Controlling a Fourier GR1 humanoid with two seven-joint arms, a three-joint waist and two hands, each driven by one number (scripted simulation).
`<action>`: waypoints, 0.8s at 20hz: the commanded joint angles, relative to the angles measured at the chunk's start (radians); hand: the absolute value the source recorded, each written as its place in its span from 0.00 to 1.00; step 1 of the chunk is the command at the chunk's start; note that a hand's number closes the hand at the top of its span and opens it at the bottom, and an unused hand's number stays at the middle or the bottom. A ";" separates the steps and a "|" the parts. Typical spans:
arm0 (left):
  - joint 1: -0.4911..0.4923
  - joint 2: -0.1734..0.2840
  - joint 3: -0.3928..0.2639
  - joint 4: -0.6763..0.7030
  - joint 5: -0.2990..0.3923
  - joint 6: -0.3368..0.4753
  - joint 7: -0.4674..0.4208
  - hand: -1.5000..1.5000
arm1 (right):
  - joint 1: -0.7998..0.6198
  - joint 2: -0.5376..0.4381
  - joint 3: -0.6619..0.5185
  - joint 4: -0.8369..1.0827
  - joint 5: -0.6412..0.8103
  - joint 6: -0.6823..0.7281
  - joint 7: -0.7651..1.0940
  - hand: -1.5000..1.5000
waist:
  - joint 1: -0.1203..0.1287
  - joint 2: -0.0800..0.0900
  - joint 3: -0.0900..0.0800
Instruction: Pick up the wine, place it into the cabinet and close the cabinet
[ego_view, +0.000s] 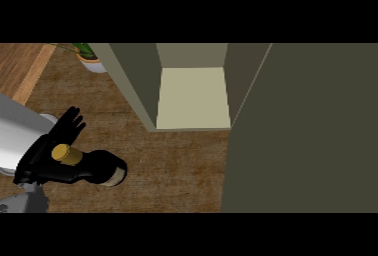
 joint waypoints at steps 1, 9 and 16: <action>0.000 -0.005 -0.014 0.076 -0.020 -0.031 -0.074 0.00 | 0.024 -0.011 -0.008 -0.261 -0.043 -0.024 0.119 0.00 | 0.002 0.000 0.000; 0.021 -0.030 -0.030 0.158 -0.058 -0.030 -0.171 0.00 | 0.092 -0.023 0.000 -0.268 -0.044 -0.009 0.078 0.00 | 0.003 -0.002 0.001; 0.019 -0.071 -0.010 0.241 -0.033 -0.015 -0.213 0.00 | 0.098 -0.014 0.021 -0.244 -0.023 -0.008 0.046 0.00 | 0.005 -0.001 0.000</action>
